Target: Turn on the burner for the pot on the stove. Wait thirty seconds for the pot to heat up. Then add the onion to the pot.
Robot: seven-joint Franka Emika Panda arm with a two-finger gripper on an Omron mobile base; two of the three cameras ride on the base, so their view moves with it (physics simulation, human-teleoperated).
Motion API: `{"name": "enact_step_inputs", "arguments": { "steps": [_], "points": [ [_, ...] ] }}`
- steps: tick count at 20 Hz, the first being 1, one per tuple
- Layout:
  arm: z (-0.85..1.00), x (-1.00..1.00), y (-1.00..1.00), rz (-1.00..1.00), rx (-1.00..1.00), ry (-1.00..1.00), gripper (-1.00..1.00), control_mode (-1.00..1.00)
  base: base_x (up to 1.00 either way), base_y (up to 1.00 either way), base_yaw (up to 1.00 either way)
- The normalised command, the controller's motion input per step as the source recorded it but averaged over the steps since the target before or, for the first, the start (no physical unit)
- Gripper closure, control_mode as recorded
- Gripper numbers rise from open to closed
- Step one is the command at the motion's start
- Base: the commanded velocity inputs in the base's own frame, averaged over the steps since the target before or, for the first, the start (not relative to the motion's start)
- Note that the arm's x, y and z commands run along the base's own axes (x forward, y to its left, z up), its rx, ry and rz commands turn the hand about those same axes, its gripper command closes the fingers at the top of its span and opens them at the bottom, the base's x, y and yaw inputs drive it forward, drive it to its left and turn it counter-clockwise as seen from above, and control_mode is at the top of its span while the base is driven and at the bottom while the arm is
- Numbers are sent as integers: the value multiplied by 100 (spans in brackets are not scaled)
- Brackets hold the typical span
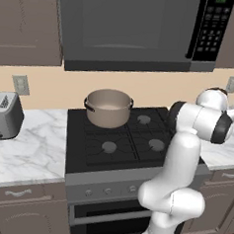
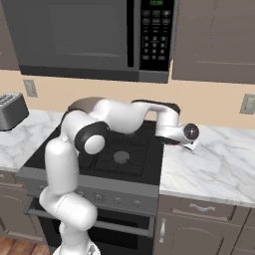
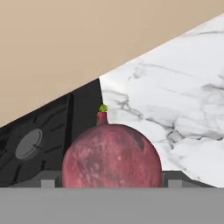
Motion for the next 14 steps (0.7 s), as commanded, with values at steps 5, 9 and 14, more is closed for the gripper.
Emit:
{"name": "enact_step_inputs", "arguments": {
  "steps": [5,9,14],
  "points": [
    [72,-51,23,3,7,-28,100,-100,0,0,0],
    [72,-67,75,6,0,-25,100,-100,0,0,0],
    [81,-72,92,7,0,-23,100,-100,0,0,0]
  ]
}}
